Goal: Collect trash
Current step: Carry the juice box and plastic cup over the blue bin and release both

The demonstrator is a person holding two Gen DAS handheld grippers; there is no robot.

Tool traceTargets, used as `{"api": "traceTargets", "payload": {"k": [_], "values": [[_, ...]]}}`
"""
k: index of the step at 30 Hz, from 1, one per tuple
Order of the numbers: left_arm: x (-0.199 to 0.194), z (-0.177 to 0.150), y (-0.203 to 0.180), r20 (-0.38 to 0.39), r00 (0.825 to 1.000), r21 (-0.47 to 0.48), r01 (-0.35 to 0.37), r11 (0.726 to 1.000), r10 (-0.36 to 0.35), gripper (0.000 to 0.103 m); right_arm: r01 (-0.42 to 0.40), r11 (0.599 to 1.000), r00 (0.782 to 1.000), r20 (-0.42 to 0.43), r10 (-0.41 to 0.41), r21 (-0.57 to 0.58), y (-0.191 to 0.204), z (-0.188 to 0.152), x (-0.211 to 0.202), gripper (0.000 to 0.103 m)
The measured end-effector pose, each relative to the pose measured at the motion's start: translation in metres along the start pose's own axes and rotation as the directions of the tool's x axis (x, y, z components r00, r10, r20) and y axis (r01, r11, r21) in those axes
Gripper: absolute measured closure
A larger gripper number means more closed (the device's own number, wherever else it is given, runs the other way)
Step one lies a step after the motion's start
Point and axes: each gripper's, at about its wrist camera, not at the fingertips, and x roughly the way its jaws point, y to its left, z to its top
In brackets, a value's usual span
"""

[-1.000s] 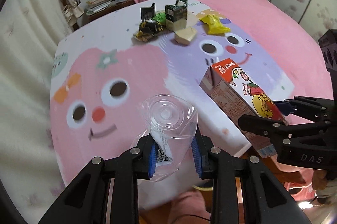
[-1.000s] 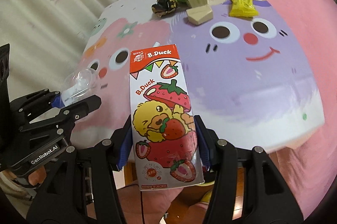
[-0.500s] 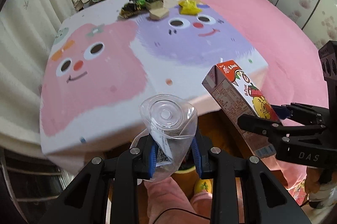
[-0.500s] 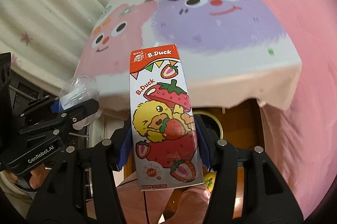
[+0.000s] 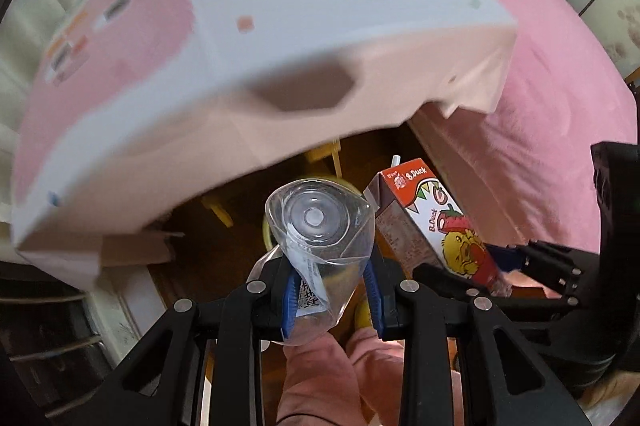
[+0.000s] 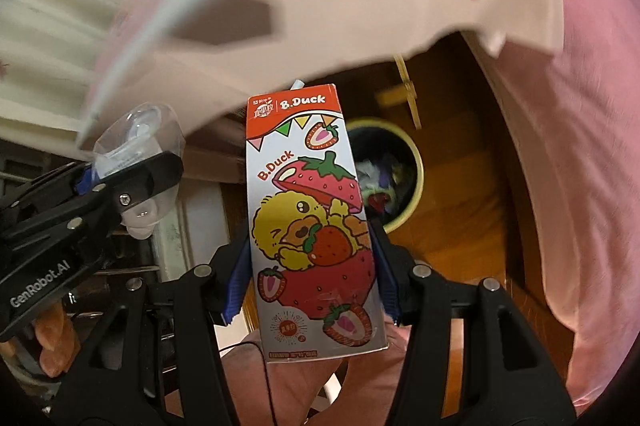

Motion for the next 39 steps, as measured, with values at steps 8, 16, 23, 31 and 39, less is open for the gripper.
{"api": "traceTargets", "payload": {"k": [8, 16, 23, 31, 39], "values": [[0.119, -0.01, 0.017, -0.072, 0.996, -0.044, 0.053, 0.998, -0.056, 0.075, 0.059, 0.994, 0.998, -0.037, -0.056, 0.092, -0.044, -0.008, 0.095, 0.053], [0.22, -0.013, 0.035, -0.087, 0.995, -0.054, 0.04, 0.998, -0.045, 0.071, 0.094, 0.986, 0.995, -0.059, -0.086, 0.139, -0.081, -0.001, 0.195, 0.052], [0.264, -0.016, 0.056, -0.084, 0.996, -0.059, -0.002, 0.998, -0.003, 0.031, 0.088, 0.981, 0.995, -0.05, -0.081, 0.174, -0.1, 0.01, 0.244, 0.035], [0.244, -0.017, 0.082, -0.042, 0.998, -0.067, -0.041, 0.997, 0.038, 0.027, 0.1, 0.976, 0.995, -0.033, -0.096, 0.193, -0.091, 0.016, 0.24, 0.034], [0.175, -0.013, 0.083, -0.011, 0.998, -0.062, -0.06, 0.996, 0.059, 0.027, 0.094, 0.974, 0.996, -0.019, -0.092, 0.207, -0.065, 0.024, 0.185, 0.034]]}}
